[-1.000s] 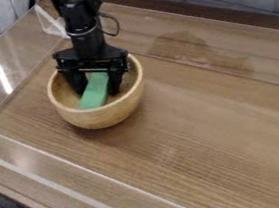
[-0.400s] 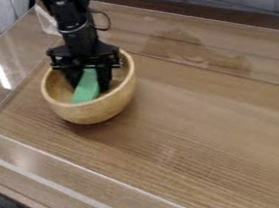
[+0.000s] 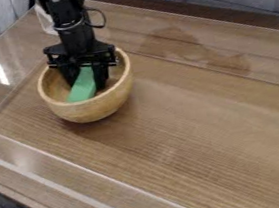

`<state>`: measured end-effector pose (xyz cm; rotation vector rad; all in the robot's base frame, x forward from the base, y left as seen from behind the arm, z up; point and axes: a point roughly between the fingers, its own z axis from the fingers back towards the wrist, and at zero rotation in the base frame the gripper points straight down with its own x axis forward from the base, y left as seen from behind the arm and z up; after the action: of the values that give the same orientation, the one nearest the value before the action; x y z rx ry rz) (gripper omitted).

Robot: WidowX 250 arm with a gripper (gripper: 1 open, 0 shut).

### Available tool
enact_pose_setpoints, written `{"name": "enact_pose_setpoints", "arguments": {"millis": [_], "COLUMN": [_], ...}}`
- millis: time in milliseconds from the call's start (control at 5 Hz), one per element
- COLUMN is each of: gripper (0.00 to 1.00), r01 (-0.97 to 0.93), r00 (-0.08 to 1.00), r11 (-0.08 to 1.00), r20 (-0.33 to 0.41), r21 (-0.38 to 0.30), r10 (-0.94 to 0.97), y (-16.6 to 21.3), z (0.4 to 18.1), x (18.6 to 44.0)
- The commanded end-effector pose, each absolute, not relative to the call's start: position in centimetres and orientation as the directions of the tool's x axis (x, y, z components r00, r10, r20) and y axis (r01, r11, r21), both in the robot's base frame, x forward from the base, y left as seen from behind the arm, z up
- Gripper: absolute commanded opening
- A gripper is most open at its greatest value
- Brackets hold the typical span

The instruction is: Move green object from inside the wooden bowl to the table next to it

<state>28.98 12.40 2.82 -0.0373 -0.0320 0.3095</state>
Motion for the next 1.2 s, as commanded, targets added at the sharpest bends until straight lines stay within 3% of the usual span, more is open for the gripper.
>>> {"name": "enact_pose_setpoints", "arguments": {"millis": [0,1000], "gripper": [0.0,0.0], "r01": [-0.356,-0.492], "r00": [0.931,0.866], "r11": [0.933,0.867], "r20": [0.07,0.061], "r21": [-0.049,-0.075], "r10": [0.359,0.497], "y": [13.3,14.0], "z": [4.0,3.6], "x": [29.8,32.2]}}
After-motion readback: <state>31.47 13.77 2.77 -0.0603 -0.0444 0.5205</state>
